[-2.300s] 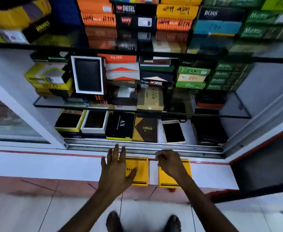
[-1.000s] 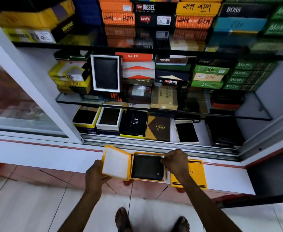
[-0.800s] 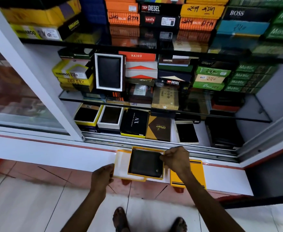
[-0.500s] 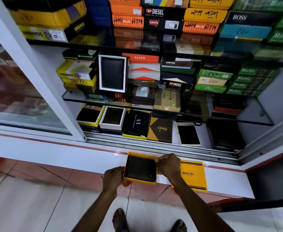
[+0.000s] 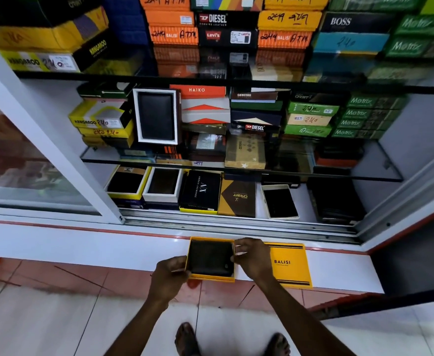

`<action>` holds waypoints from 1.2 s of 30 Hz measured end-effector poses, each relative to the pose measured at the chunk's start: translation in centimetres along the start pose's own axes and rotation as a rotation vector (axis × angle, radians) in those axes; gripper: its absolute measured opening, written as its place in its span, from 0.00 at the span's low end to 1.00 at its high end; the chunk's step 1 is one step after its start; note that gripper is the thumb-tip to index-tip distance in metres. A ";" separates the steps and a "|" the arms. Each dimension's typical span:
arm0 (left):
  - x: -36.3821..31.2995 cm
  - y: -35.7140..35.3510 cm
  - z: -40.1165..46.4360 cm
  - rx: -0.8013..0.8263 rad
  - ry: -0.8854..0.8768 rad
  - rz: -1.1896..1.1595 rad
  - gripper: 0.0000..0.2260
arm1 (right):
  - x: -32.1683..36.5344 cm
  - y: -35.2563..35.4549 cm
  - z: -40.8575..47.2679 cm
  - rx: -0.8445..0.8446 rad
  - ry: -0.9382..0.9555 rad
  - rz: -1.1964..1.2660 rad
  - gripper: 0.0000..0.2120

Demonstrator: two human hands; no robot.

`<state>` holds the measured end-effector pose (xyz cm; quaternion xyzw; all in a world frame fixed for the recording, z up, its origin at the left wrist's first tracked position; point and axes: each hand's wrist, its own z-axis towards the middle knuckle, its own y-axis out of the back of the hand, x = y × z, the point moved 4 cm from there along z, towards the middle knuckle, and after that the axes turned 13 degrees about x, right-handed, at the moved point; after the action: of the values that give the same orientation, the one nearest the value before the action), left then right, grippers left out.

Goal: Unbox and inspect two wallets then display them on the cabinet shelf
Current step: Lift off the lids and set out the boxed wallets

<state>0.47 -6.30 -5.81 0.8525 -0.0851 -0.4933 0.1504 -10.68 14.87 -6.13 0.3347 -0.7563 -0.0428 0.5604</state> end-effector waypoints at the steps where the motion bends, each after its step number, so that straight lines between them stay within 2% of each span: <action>1: 0.1 0.1 0.0 -0.026 -0.009 0.051 0.18 | -0.1 -0.1 0.0 -0.011 0.006 0.004 0.16; 6: -0.1 0.1 0.1 -0.151 0.000 0.150 0.14 | 0.3 0.3 -0.5 -0.051 0.061 -0.050 0.13; 9: -3.1 -0.7 -0.6 -0.203 -0.063 0.176 0.14 | 1.1 3.1 -1.4 -0.151 0.113 -0.151 0.10; 13: -7.6 -4.6 -0.2 -0.057 -0.150 0.134 0.11 | -1.3 9.1 -3.4 -0.318 0.003 -0.145 0.06; 15: -9.2 -7.5 0.4 0.052 -0.114 0.077 0.10 | -4.1 11.6 -4.0 -0.341 -0.131 -0.158 0.10; 16: -9.8 -9.1 0.8 0.114 -0.081 0.060 0.11 | -5.7 12.6 -4.1 -0.321 -0.214 -0.179 0.14; 18: -10.7 -11.8 1.6 0.231 -0.009 0.089 0.10 | -8.2 13.2 -3.8 -0.176 -0.345 -0.177 0.24; 20: -11.5 -14.2 2.2 0.298 0.031 0.163 0.03 | -9.7 12.9 -3.9 -0.019 -0.403 0.010 0.31; 22: -11.5 -16.0 3.2 0.290 0.064 0.208 0.12 | -10.7 12.5 -4.1 0.024 -0.394 0.224 0.38; 24: -11.7 -16.8 3.6 0.257 0.097 0.209 0.23 | -11.2 12.6 -4.1 0.034 -0.382 0.317 0.40; 26: -11.4 -17.7 4.4 0.253 0.117 0.218 0.31 | -11.6 13.0 -4.3 0.044 -0.411 0.468 0.36; 28: -11.0 -18.3 5.0 0.236 0.163 0.239 0.45 | -11.1 13.4 -4.7 0.104 -0.424 0.588 0.31; 30: -11.1 -19.0 4.8 0.217 0.227 0.228 0.56 | -10.8 14.1 -5.0 0.144 -0.409 0.625 0.30; 33: -12.5 -19.7 3.7 0.149 0.315 0.260 0.64 | -10.7 14.6 -5.4 0.173 -0.382 0.657 0.30; 36: -12.3 -20.4 3.7 0.091 0.369 0.265 0.62 | -11.2 15.0 -5.4 0.186 -0.382 0.654 0.31</action>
<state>-8.97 15.80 -4.44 0.9155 -0.1897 -0.3008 0.1882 -11.18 34.35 -6.77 0.1115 -0.9145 0.1452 0.3608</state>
